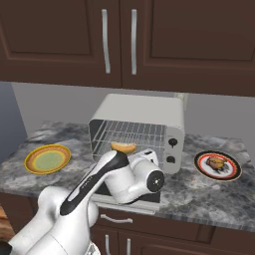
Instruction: Open the toaster oven door. Place the hotdog bun on the bottom rack in the toaster oven and place the chicken drumstick on the top rack.
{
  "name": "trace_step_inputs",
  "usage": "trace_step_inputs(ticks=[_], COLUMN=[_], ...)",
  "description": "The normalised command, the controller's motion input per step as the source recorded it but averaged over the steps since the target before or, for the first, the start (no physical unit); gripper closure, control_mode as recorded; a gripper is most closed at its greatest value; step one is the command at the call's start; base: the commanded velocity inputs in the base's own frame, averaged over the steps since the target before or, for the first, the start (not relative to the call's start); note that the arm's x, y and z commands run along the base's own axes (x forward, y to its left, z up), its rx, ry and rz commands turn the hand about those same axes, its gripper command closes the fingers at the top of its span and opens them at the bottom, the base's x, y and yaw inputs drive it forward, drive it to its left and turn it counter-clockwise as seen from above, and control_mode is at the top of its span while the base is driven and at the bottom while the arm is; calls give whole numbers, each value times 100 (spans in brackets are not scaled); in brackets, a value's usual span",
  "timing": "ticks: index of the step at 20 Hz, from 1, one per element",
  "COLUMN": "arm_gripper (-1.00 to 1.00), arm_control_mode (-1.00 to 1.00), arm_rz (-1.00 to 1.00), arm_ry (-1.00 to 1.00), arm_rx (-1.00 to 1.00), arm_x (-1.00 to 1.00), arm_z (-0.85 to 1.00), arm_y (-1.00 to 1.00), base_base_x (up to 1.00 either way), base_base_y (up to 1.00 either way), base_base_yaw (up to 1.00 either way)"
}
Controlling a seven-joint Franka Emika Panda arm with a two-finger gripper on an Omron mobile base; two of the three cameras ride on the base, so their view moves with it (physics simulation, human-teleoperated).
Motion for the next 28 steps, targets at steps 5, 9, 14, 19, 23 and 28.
trace_step_inputs(ticks=[5,9,14,19,23,28], arm_gripper=[-100,-100,-100,-100,-100,-100], arm_control_mode=[-100,-100,-100,-100,-100,-100], arm_rz=[1,1,2,0,0,1], arm_ry=[0,-8,-25,-19,2,3], arm_rx=[11,1,0,-2,0,0], arm_x=[15,22,19,27,31,29], arm_z=[14,-2,-4,-4,0,-3], arm_y=[-13,-8,0,0,-4,-14], base_base_x=[0,0,0,0,0,0], base_base_y=[0,0,0,0,0,0], base_base_yaw=[0,0,0,0,0,0])
